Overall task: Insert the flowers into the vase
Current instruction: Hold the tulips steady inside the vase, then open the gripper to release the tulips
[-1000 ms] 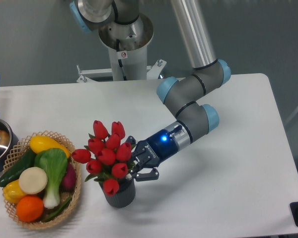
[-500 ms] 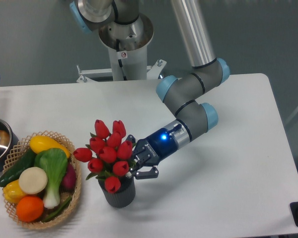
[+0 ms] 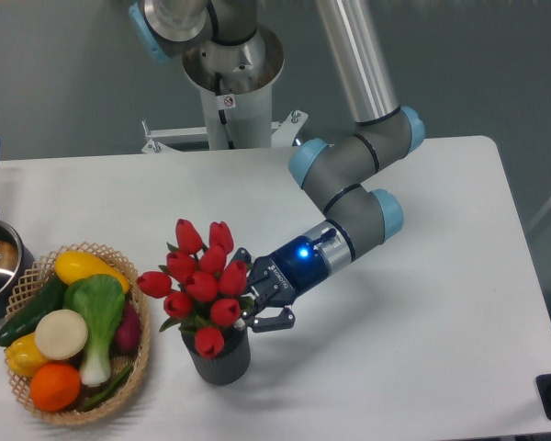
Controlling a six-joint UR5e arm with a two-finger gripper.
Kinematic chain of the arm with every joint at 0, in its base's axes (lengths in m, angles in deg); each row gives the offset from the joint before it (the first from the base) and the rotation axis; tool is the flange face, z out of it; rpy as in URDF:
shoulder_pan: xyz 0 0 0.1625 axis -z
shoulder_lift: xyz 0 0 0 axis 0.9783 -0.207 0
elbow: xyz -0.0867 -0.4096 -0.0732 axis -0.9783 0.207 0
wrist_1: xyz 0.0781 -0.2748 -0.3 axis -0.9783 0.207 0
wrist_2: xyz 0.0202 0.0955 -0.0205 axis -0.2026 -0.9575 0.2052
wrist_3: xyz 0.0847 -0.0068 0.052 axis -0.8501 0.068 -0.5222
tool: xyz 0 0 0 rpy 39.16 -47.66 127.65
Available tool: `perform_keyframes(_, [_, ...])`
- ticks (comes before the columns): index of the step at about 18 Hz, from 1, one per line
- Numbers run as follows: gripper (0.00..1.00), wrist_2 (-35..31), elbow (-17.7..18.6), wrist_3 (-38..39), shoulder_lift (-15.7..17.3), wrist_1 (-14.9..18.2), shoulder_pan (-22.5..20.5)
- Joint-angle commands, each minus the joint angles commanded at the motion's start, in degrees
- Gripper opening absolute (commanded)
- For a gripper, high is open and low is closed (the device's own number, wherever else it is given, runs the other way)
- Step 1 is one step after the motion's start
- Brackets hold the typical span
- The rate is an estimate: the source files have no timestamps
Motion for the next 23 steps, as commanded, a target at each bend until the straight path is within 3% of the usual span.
perform_keyframes(1, [0.50, 0.0, 0.0, 0.0, 0.0, 0.0, 0.0])
perform_keyframes(5, [0.51, 0.0, 0.1, 0.0, 0.1, 0.0, 0.0])
perform_keyframes(10, [0.65, 0.0, 0.3, -0.1, 0.4, 0.0, 0.0])
perform_keyframes(12, [0.74, 0.0, 0.4, -0.1, 0.7, 0.0, -0.1])
perform_keyframes(15, [1.00, -0.1, 0.5, -0.1, 1.3, 0.0, -0.2])
perform_keyframes(20, [1.00, -7.2, 1.0, -0.2, 3.3, -0.1, -1.8])
perform_keyframes(23, [1.00, -7.8, 1.7, 0.0, 4.8, -0.2, -4.3])
